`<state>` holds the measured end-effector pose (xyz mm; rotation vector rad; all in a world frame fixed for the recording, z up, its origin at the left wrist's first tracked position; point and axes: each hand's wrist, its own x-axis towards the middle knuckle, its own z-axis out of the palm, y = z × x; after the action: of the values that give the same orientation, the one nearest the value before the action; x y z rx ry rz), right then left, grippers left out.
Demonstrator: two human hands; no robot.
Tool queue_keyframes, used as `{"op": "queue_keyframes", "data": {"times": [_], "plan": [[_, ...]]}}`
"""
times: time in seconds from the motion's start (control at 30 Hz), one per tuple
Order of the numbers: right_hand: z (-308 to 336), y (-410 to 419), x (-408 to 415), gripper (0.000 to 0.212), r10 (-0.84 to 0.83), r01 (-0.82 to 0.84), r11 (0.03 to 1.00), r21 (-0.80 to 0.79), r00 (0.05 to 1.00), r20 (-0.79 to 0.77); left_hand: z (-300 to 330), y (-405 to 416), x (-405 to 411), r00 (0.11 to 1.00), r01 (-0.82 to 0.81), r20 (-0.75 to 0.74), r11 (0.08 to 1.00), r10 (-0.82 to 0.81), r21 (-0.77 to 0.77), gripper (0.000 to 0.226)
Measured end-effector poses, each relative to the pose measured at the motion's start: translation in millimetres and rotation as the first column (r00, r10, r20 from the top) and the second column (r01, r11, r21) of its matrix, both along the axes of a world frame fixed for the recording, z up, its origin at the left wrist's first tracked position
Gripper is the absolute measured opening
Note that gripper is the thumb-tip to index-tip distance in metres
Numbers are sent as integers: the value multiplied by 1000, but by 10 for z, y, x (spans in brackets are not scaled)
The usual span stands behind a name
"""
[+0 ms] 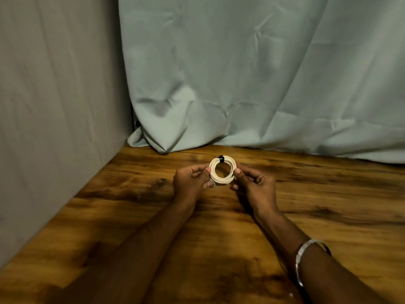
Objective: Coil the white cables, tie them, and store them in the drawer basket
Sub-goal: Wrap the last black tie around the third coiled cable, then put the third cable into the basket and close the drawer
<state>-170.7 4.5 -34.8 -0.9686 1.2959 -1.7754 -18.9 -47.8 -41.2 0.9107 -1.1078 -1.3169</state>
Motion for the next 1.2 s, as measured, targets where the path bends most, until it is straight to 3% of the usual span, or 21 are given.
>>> {"op": "queue_keyframes", "data": {"times": [0.27,0.47,0.57,0.63,0.77,1.0,1.2], "plan": [[22,608,-58,21,-54,59,998,-28,987,148,76,492,-43,980,123,171,981,-97,-150,30],[237,1823,-648,15,-280,280,958,-65,960,8,157,1365,-662,931,365,107,907,-349,-211,29],[404,2581,-888,24,-393,390,919,-56,918,-62,237,1916,-1044,896,444,72,870,-439,-214,32],[515,3146,-1021,24,-473,469,881,-63,874,-111,311,2333,-1334,843,536,67,818,-534,-208,34],[596,4202,-1180,22,-615,617,784,-69,758,-217,418,3107,-1780,738,675,230,693,-634,-255,38],[457,5319,-1487,18,-761,789,614,-4,590,-270,335,4047,-2312,487,871,276,485,-829,-80,41],[115,5802,-1860,9,-779,823,543,168,569,-263,81,4574,-2674,320,926,332,366,-887,87,39]]}}
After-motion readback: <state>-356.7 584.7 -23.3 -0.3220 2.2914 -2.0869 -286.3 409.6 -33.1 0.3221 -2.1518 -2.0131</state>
